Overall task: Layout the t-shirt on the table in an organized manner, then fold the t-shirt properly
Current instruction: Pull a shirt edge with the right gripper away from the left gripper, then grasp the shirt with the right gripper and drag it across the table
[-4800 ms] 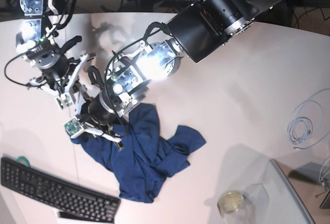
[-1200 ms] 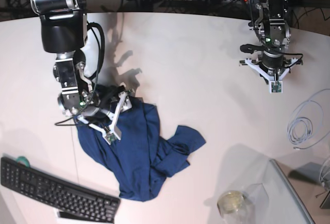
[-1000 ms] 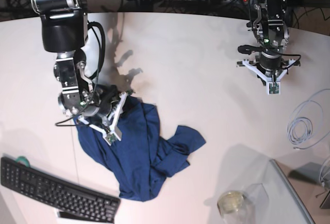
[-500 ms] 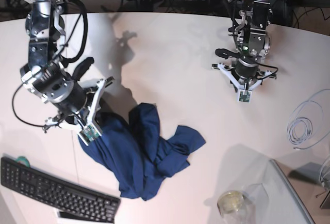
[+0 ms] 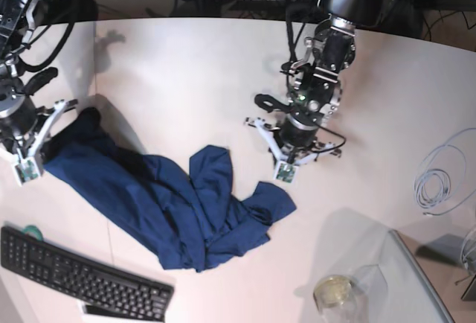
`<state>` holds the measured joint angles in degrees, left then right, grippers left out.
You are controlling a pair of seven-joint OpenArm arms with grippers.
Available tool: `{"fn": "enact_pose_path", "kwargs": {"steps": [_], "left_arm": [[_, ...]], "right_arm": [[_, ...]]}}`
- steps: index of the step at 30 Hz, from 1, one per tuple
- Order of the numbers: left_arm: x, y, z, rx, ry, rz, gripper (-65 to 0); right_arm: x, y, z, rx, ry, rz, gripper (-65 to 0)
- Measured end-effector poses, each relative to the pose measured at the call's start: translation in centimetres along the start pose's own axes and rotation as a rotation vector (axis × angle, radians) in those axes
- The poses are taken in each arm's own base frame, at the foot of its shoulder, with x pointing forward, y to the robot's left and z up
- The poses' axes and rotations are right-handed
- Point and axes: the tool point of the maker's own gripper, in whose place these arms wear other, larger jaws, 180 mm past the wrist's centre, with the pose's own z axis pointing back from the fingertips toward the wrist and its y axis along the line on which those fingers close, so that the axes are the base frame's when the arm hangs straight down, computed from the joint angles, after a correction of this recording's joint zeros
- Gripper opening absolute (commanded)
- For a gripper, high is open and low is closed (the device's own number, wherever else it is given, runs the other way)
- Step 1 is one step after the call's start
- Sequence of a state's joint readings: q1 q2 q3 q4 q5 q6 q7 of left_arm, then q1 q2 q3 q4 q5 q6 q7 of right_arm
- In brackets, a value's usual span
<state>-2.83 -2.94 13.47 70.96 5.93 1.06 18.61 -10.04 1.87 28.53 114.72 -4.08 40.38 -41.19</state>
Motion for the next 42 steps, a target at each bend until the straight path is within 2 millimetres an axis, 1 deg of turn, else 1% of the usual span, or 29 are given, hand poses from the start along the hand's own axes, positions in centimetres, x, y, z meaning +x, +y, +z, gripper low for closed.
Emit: {"fn": "enact_pose_path", "kwargs": {"steps": [2, 3, 4, 6, 8, 9, 10, 12, 14, 15, 17, 19, 20, 22, 24, 25, 27, 28, 29, 30, 31, 33, 34, 35, 36, 38, 40, 41, 42], "left_arm": [[1.6, -2.8, -1.0, -0.057, -0.015, -0.001, -65.0], [2.4, -4.1, -1.5, -0.082, -0.021, -0.007, -65.0], [2.8, -5.3, -1.9, -0.106, -0.02, -0.014, -65.0], [4.3, -7.0, -3.0, -0.131, -0.033, -0.025, -65.0], [5.8, -8.4, -3.8, -0.152, -0.089, -0.042, -65.0], [6.1, -9.2, -4.2, -0.17, -0.105, -0.051, -65.0], [6.0, -9.7, -4.6, -0.184, -0.108, -0.062, -65.0], [4.5, -10.3, -5.0, -0.198, -0.07, -0.08, -65.0], [3.0, -9.9, -5.1, -0.189, -0.035, -0.075, -65.0], [2.6, -9.3, -5.0, -0.179, -0.032, -0.069, -65.0], [2.2, -6.8, -4.2, -0.133, -0.048, -0.036, -65.0], [2.8, -3.1, -2.9, -0.055, -0.105, 0.01, -65.0], [2.9, -1.1, -2.2, -0.014, -0.122, 0.023, -65.0], [3.1, 2.8, -0.3, 0.071, -0.166, 0.049, -65.0], [2.3, 6.2, 1.8, 0.151, -0.182, 0.062, -65.0], [1.6, 7.5, 2.7, 0.175, -0.178, 0.07, -65.0], [-0.2, 9.8, 4.6, 0.226, -0.164, 0.069, -65.0], [-1.7, 11.0, 5.6, 0.258, -0.14, 0.068, -65.0], [-3.4, 12.1, 6.5, 0.288, -0.104, 0.076, -65.0], [-4.9, 13.0, 7.4, 0.316, -0.074, 0.082, -65.0], [-6.2, 13.8, 8.3, 0.341, -0.051, 0.092, -65.0], [-8.9, 15.2, 10.0, 0.382, 0.005, 0.107, -65.0], [-9.9, 16.0, 10.7, 0.404, 0.021, 0.115, -65.0], [-10.6, 16.7, 11.3, 0.429, 0.035, 0.123, -65.0], [-11.3, 17.1, 11.9, 0.444, 0.049, 0.126, -65.0], [-12.1, 17.6, 12.6, 0.46, 0.066, 0.128, -65.0], [-12.5, 17.6, 12.9, 0.465, 0.073, 0.132, -65.0], [-12.6, 17.6, 13.0, 0.466, 0.076, 0.135, -65.0], [-12.5, 17.6, 12.9, 0.464, 0.074, 0.136, -65.0]], "right_arm": [[-1.4, -2.2, 0.6, -0.06, 0.029, -0.036, -65.0], [-2.3, -2.9, 0.8, -0.079, 0.049, -0.055, -65.0], [-3.2, -3.1, 0.9, -0.083, 0.068, -0.065, -65.0], [-5.3, -2.7, 0.5, -0.064, 0.125, -0.08, -65.0], [-7.3, -1.7, -0.3, -0.022, 0.174, -0.103, -65.0], [-8.5, -1.0, -0.9, 0.007, 0.202, -0.12, -65.0], [-9.8, -0.2, -1.6, 0.034, 0.232, -0.145, -64.4], [-12.7, 1.3, -2.6, 0.089, 0.313, -0.184, -58.1], [-15.2, 2.0, -3.0, 0.123, 0.382, -0.203, -47.6], [-15.8, 2.0, -3.0, 0.129, 0.394, -0.203, -41.7], [-16.1, 1.5, -2.9, 0.12, 0.401, -0.203, -30.3], [-14.9, 0.6, -3.1, 0.097, 0.358, -0.194, -24.8], [-13.9, -0.1, -3.2, 0.077, 0.318, -0.2, -24.6], [-11.0, -1.0, -3.7, 0.046, 0.235, -0.205, -24.2], [-7.6, -1.4, -4.7, 0.039, 0.161, -0.195, -24.0], [-5.5, -1.0, -5.4, 0.054, 0.124, -0.171, -24.3], [-1.5, 0.7, -6.8, 0.111, 0.048, -0.111, -24.6], [0.4, 1.9, -7.5, 0.146, 0.015, -0.092, -24.6], [1.7, 2.8, -7.9, 0.17, 0.003, -0.068, -24.6], [2.4, 3.3, -8.1, 0.18, 0.012, -0.036, -24.6], [2.6, 3.2, -8.1, 0.165, 0.033, -0.011, -24.2], [2.0, 1.9, -7.5, 0.085, 0.075, -0.015, -23.9], [1.5, 1.7, -7.1, 0.082, 0.079, -0.01, -23.9], [0.9, 2.1, -7.0, 0.098, 0.082, -0.017, -23.9], [0.5, 2.8, -7.3, 0.122, 0.082, -0.022, -23.9], [0.9, 5.5, -8.7, 0.209, 0.057, -0.014, -23.9], [3.3, 8.9, -10.7, 0.312, 0.003, -0.011, -24.2], [4.2, 10.4, -11.6, 0.353, -0.012, -0.012, -24.3], [5.3, 11.3, -12.6, 0.39, -0.026, -0.02, -24.5]]}}
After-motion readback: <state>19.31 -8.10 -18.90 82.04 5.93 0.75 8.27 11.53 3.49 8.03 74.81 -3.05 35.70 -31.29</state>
